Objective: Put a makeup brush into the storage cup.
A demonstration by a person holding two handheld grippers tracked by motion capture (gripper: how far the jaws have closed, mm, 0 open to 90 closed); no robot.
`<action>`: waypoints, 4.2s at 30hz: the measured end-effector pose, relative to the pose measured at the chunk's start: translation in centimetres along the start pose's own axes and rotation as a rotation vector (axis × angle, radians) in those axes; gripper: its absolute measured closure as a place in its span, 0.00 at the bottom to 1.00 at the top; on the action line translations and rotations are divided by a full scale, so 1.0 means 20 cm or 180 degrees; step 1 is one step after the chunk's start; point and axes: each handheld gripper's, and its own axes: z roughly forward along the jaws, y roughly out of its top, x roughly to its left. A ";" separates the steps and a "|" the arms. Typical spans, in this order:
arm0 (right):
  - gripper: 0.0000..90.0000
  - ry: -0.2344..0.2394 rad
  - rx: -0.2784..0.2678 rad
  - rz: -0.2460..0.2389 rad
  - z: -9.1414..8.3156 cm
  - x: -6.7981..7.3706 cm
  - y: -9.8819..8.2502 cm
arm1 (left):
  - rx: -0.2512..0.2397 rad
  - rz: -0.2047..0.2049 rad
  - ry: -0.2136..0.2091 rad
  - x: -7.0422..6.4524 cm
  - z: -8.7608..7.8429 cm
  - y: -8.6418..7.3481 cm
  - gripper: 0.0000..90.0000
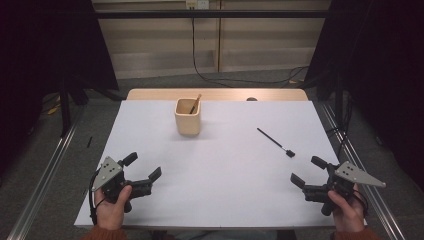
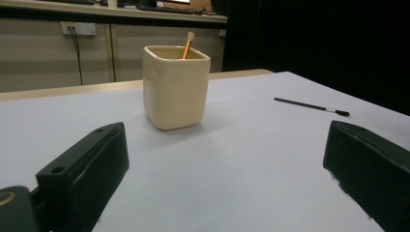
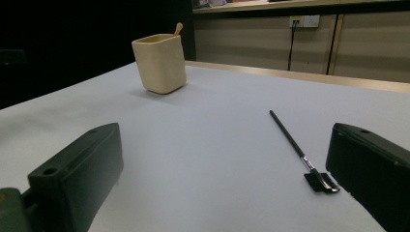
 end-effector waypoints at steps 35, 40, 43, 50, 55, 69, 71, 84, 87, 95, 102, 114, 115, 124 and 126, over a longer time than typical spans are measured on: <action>0.01 0.0015 0.0081 -0.0188 0.17 -0.06 0.14 | 0.0069 0.0044 -0.0051 -0.02 0.01 0.00 0.03; 0.02 0.0052 0.0150 -0.0251 0.22 -0.09 0.19 | 0.0068 0.0056 -0.0037 -0.02 0.01 0.00 0.03; 0.02 0.0052 0.0167 -0.0322 0.26 -0.11 0.22 | 0.0074 0.0060 -0.0036 -0.02 0.01 0.00 0.03; 0.01 0.0036 0.0306 -0.0368 0.35 -0.17 0.26 | 0.0051 0.0065 0.0005 -0.01 0.00 0.00 0.03; 0.01 0.0022 0.0253 -0.0367 0.40 -0.19 0.32 | 0.0062 0.0065 0.0003 0.00 0.00 0.00 0.03; 0.02 0.0046 0.0415 -0.0458 0.57 -0.24 0.43 | 0.0089 0.0045 -0.0050 0.00 0.00 0.00 0.03; 0.02 0.0065 0.0401 -0.0404 0.59 -0.26 0.46 | 0.0081 0.0046 -0.0047 0.00 0.00 0.00 0.03; 0.03 0.0007 0.0718 -0.0460 0.71 -0.27 0.52 | 0.0110 0.0026 -0.0029 0.01 0.00 0.00 0.03; 0.04 -0.0003 0.0915 -0.0517 0.72 -0.27 0.52 | 0.0126 0.0012 -0.0024 0.01 0.01 -0.01 0.03; 0.02 0.0061 0.1512 -0.0375 0.75 -0.32 0.50 | 0.0131 0.0041 -0.0067 0.01 0.01 -0.01 0.03; 0.07 0.0116 0.2003 -0.0335 0.78 -0.32 0.48 | 0.0128 0.0037 -0.0045 0.01 0.00 0.00 0.03; 0.14 0.0234 0.2698 -0.0242 0.85 -0.37 0.46 | 0.0158 0.0042 -0.0040 0.01 0.00 -0.01 0.03; 0.16 0.0239 0.2788 -0.0259 0.86 -0.38 0.46 | 0.0179 0.0048 -0.0052 0.01 0.00 -0.01 0.03; 0.31 0.0237 0.3404 -0.0337 0.93 -0.42 0.43 | 0.0191 0.0111 -0.0072 0.00 0.01 -0.01 0.03; 0.31 0.0244 0.3494 -0.0356 0.95 -0.42 0.43 | 0.0191 0.0119 -0.0066 0.00 0.01 -0.01 0.03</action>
